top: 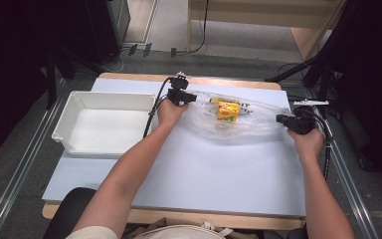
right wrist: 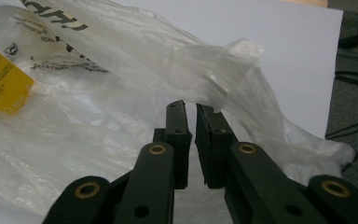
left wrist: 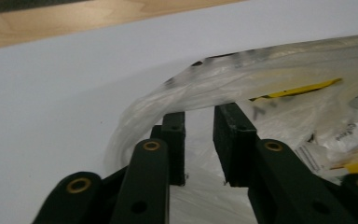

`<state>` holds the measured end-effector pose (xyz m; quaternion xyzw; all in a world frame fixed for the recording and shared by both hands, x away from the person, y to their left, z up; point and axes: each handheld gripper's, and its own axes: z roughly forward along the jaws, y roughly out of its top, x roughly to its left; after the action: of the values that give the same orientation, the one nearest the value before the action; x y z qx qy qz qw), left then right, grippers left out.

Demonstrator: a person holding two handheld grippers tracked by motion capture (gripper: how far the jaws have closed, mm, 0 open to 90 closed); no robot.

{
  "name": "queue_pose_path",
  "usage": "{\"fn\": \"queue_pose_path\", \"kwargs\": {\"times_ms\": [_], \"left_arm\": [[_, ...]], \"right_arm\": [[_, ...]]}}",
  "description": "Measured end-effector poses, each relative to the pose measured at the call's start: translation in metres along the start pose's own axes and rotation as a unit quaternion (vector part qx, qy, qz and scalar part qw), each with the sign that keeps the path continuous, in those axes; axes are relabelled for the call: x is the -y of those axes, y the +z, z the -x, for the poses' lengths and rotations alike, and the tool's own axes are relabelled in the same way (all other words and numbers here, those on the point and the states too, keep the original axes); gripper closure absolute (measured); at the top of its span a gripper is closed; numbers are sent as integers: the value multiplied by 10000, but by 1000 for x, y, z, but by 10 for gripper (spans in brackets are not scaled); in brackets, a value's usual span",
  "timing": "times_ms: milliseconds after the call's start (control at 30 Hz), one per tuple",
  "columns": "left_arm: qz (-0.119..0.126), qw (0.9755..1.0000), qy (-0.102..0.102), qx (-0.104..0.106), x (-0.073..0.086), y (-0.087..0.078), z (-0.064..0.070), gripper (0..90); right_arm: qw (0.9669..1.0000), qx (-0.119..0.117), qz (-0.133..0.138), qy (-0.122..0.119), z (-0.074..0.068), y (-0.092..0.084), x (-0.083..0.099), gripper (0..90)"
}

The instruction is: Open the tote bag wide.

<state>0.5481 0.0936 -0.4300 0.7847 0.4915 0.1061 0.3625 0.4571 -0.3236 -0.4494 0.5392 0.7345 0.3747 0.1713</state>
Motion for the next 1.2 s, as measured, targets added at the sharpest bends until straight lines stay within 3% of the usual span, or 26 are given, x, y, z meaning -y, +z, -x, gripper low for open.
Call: {"fn": "queue_pose_path", "kwargs": {"times_ms": [67, 200, 367, 433, 500, 600, 667, 867, 933, 1033, 1200], "left_arm": [[79, 9999, 42, 78, -3, -6, 3, 625], [123, 9986, -65, 506, -9, -16, 6, 482], [293, 9980, 330, 454, -15, -31, 14, 453], [374, 9974, 398, 465, -16, -37, 15, 430], [237, 9971, 404, 595, -18, -39, 14, 389], [-23, 9969, 487, 617, -21, -41, 15, 350], [-24, 9966, 555, 606, -24, -44, 16, 350], [-20, 9950, 541, 836, -28, -53, 19, 328], [-26, 9944, 631, 852, -28, -53, 19, 328], [-162, 9930, 603, 999, -27, -49, 19, 297], [-134, 9938, 884, 659, -27, -48, 28, 281]], "right_arm": [[9999, -112, 17, 21, -2, -3, -2, 777], [9997, -208, 48, -100, -9, -9, -8, 704], [9989, -399, 64, -252, -20, -17, -19, 659], [9984, -491, 43, -288, -25, -19, -23, 634], [9977, -590, -31, -342, -30, -20, -28, 615], [9965, -714, -5, -433, -40, -21, -34, 591], [9957, -789, 5, -491, -46, -21, -38, 590], [9933, -922, -35, -691, -64, -17, -48, 590], [9926, -941, -39, -761, -70, -15, -51, 596], [9917, -970, -24, -849, -76, -12, -54, 629], [9915, -962, -39, -879, -82, -8, -55, 648]]}}
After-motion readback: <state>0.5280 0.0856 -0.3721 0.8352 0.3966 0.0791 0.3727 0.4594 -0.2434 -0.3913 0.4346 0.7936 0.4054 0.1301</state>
